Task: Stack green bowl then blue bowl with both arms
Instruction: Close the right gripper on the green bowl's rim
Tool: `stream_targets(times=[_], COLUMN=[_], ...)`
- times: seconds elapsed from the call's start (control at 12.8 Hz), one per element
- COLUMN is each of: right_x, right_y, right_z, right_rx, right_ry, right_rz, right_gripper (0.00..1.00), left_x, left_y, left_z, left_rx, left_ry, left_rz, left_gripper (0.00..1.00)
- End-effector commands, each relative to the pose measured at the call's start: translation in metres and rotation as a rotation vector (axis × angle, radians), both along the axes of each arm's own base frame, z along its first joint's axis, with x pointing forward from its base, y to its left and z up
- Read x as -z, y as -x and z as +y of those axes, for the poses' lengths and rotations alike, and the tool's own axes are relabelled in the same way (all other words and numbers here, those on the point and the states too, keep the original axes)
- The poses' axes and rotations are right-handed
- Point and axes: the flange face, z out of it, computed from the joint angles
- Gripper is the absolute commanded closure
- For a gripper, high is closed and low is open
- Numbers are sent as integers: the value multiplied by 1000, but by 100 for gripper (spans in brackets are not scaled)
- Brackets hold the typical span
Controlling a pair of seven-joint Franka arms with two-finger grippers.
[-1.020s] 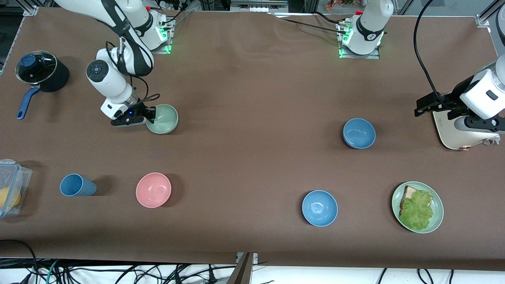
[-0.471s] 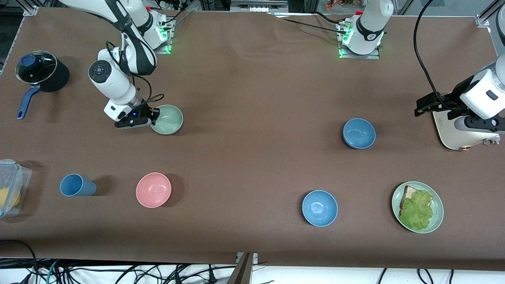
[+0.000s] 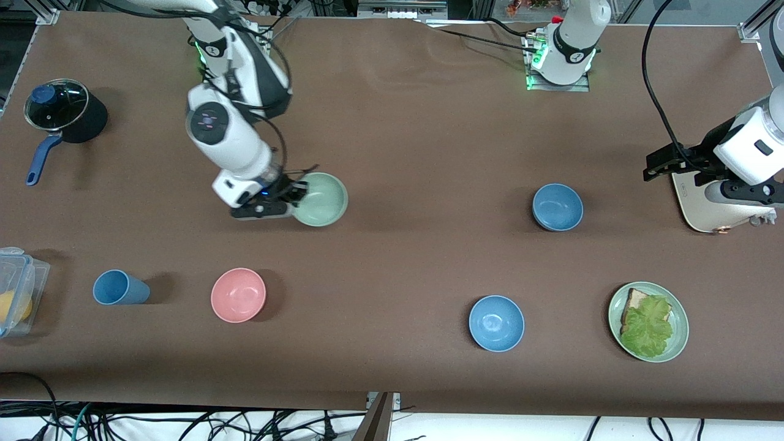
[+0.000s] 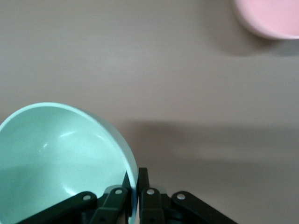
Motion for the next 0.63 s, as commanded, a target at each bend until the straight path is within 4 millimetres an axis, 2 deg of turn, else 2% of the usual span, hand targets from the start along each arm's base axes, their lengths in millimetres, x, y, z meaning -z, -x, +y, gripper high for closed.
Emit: stream_targets(times=[0.0,0.16,0.24,0.55], right_x=[31,57,70,104], right_y=[-13,1,8,25], right_z=[74,116,130,155], right_rx=[63,79,97,142], right_ry=[-31,-37,-50,-76], right_rz=[37,45,33,6], right_gripper=[100,100,100,100], left_x=[-5,-5,-5,-4], left_y=[-1,-1,-1,-1], left_z=[0,0,0,0], left_rx=[17,17,17,17], left_ry=[-6,-6,-6,-6], left_rz=[-2,-2,-2,-1], left_gripper=[0,0,0,0])
